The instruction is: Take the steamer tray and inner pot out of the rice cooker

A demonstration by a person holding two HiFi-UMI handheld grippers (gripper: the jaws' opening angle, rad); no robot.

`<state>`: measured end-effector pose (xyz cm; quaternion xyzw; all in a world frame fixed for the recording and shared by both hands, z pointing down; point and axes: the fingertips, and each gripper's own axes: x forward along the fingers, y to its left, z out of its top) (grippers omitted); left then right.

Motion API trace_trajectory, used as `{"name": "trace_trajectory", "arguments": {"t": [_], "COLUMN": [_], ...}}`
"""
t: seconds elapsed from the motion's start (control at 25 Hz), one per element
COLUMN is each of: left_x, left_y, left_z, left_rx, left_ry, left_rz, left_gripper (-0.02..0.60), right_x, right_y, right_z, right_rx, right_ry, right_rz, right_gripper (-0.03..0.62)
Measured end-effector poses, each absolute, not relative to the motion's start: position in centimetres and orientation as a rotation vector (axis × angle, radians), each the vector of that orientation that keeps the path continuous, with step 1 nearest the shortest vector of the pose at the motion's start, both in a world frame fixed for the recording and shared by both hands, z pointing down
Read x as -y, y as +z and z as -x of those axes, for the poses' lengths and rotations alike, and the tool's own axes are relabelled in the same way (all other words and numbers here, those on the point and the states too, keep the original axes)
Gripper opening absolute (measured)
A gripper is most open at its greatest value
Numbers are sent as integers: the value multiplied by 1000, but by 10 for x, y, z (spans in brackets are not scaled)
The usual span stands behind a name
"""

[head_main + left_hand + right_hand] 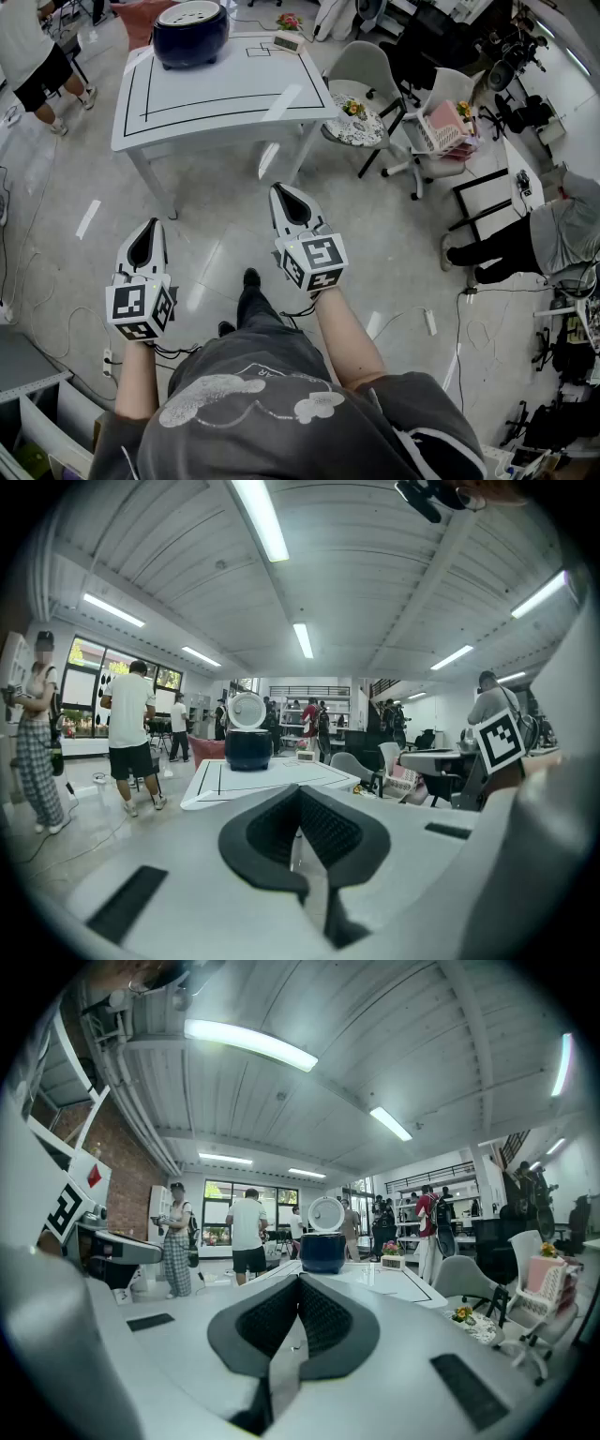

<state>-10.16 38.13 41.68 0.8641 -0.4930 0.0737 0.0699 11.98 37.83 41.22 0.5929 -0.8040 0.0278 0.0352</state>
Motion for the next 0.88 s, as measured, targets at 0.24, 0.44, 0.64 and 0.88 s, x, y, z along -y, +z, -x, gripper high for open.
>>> {"name": "trace_trajectory", "arguments": {"t": [0.24, 0.44, 0.64, 0.88], "left_x": [-383, -384, -389, -382], "left_y": [420, 427, 427, 423], "left_z": [97, 105, 123, 146], "left_rx": [1472, 1495, 1567, 1667], "left_ry": [245, 273, 240, 270], "left_rz": [-2623, -2621, -2590, -2551], "left_gripper": [8, 8, 8, 8], "right_x": [-381, -381, -384, -382], "right_y": [410, 413, 417, 407], "right_z": [-125, -119, -109, -97], "right_rx": [2476, 2480, 2488, 2553], "right_ry": [107, 142, 167, 175], "right_rz": [-1839, -1847, -1829, -1843], "right_gripper": [26, 26, 26, 28]}}
